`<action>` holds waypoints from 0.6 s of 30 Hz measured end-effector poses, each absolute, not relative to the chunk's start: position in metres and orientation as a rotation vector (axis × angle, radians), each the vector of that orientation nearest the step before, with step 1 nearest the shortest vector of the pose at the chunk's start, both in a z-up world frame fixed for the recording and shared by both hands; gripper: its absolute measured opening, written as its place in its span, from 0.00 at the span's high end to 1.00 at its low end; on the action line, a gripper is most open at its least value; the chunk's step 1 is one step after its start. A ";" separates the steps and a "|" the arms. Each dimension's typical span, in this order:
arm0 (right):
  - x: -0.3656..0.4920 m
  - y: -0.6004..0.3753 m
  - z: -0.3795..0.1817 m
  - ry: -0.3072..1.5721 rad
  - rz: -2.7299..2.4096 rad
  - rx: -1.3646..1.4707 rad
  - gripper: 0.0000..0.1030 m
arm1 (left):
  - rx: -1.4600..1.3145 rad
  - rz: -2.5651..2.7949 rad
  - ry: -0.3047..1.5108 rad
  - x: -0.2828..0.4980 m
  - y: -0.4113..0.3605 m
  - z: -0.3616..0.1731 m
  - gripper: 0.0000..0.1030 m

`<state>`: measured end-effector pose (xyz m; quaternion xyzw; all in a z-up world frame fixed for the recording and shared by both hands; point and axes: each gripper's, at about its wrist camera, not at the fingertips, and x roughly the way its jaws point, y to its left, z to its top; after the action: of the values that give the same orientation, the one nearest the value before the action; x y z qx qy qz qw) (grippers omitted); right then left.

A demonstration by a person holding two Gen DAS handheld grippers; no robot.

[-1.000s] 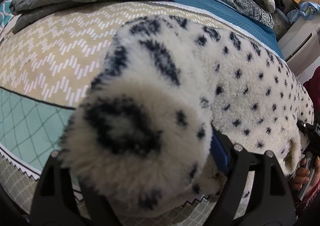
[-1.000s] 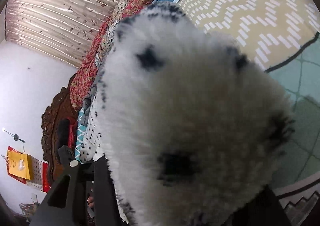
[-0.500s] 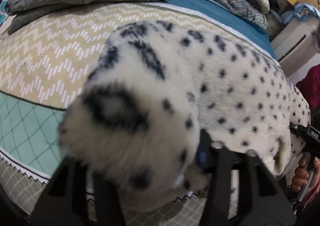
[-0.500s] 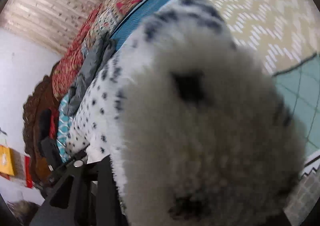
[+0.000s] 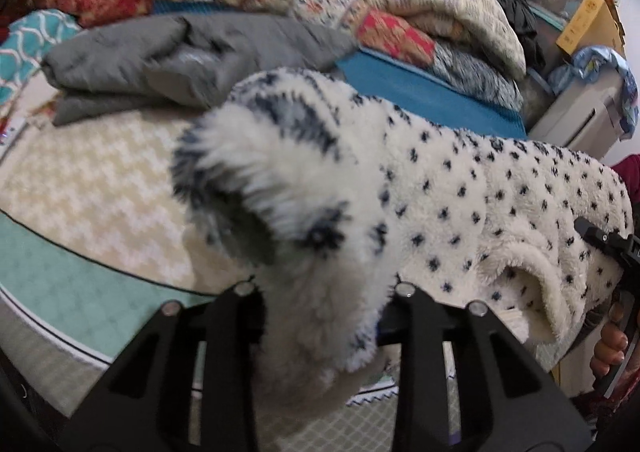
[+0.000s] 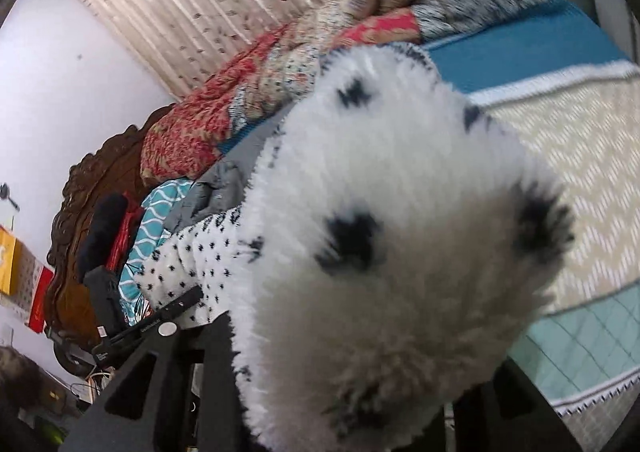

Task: Fold large clothes
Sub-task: 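Grasp the folded cream sweater with both grippers and lift it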

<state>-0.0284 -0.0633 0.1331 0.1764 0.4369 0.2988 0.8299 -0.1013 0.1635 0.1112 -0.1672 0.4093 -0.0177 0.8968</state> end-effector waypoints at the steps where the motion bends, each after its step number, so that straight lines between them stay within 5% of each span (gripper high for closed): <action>1: -0.025 -0.055 0.133 0.923 0.642 0.372 0.63 | -0.344 -0.027 0.841 -0.103 0.167 0.114 0.72; 18: 0.027 0.058 0.160 0.920 0.788 0.283 0.63 | -0.365 0.093 0.673 -0.119 0.260 0.178 0.72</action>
<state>0.0265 0.0585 0.1596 0.1326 0.4307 0.3691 0.8128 -0.1192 0.2595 0.1782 -0.1781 0.3281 0.0455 0.9266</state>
